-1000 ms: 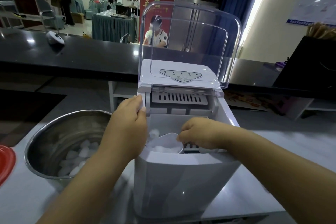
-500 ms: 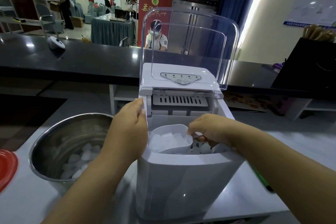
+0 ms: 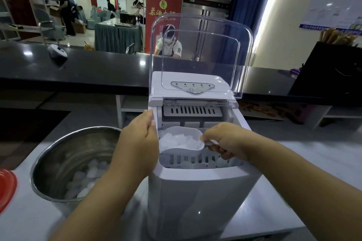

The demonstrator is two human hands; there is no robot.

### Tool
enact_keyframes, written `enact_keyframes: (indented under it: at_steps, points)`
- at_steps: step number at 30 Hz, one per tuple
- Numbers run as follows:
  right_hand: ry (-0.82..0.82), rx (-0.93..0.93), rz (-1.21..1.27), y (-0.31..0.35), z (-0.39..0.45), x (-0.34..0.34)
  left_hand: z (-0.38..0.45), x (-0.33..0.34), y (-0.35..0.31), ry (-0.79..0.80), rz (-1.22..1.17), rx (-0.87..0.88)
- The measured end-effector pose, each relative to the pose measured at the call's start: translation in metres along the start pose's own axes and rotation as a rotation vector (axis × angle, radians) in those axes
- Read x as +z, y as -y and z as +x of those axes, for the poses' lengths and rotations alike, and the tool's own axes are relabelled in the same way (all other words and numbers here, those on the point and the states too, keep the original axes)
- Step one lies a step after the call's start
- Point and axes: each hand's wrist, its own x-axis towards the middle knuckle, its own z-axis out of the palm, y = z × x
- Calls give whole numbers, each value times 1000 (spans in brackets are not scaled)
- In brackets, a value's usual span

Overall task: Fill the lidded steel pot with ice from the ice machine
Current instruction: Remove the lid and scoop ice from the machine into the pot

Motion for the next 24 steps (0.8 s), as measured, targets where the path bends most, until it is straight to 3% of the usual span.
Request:
enact_keyframes:
  at_steps: [24]
  points:
    - [-13,28,256,-3,-13,-7,2,-3,-3,61,41,9]
